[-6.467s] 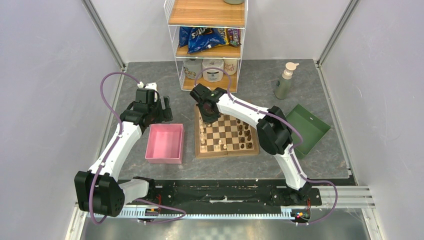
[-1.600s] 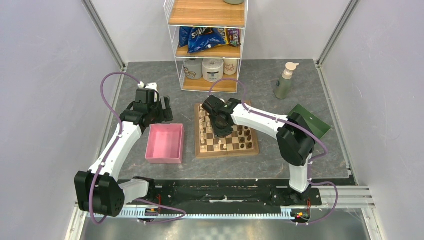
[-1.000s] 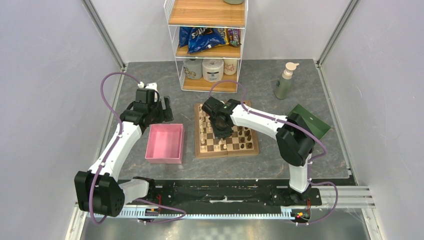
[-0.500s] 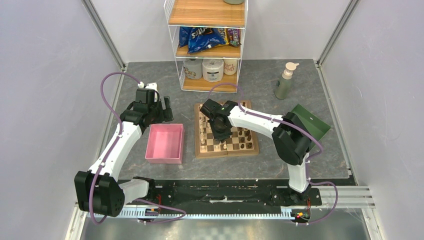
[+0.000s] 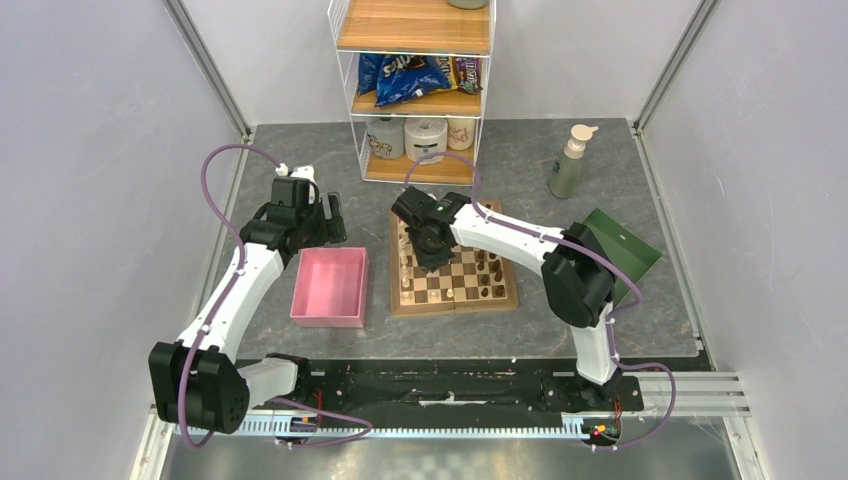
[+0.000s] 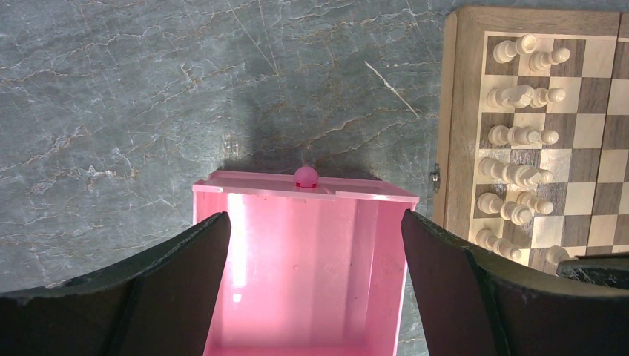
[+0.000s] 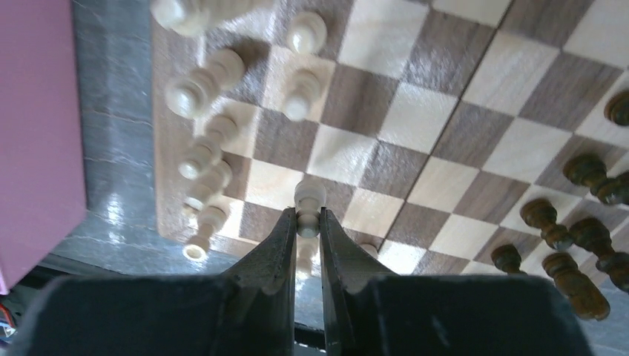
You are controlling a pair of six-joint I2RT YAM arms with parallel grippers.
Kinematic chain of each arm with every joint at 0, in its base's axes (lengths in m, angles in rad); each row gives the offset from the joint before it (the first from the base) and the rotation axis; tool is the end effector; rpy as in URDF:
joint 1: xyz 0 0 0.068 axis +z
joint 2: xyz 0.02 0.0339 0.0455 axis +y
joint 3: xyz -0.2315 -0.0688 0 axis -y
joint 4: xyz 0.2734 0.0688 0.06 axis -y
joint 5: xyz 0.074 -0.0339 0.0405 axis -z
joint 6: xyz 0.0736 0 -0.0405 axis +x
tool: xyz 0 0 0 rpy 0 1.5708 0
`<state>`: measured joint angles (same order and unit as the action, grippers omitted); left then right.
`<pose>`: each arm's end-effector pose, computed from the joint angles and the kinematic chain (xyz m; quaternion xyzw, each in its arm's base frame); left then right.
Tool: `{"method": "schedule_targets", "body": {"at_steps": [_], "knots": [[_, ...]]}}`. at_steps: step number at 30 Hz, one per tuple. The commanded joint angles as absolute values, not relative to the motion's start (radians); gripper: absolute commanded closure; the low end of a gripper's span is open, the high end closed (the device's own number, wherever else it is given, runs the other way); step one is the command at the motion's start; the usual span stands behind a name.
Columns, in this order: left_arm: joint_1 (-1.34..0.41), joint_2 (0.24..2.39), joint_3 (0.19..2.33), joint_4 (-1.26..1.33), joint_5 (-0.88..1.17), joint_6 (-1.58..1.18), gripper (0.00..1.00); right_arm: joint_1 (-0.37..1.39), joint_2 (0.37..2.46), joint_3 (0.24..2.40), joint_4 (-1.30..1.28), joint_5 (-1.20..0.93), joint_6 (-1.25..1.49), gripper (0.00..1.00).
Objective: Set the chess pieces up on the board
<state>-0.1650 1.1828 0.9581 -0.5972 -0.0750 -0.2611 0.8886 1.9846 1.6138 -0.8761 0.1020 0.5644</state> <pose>0.3093 -0.0459 0.2174 -0.0584 0.9283 -0.0432 0.3646 0.2810 0.3341 0.1428 -0.1510 0.9740 0.0694 0.1538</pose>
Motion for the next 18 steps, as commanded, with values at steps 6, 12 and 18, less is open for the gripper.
{"method": "schedule_targets", "body": {"at_steps": [6,12,18], "knots": [[-0.162,1.173,0.978,-0.593,-0.068,-0.278,0.08,0.902,2.073,1.730,-0.865,0.100,0.544,0.83],[-0.161,1.175,0.979,-0.593,-0.067,-0.278,0.08,0.904,2.087,1.723,-0.840,0.102,0.554,0.83],[-0.162,1.179,0.980,-0.593,-0.062,-0.278,0.08,0.905,2.105,1.742,-0.836,0.113,0.548,0.82]]}}
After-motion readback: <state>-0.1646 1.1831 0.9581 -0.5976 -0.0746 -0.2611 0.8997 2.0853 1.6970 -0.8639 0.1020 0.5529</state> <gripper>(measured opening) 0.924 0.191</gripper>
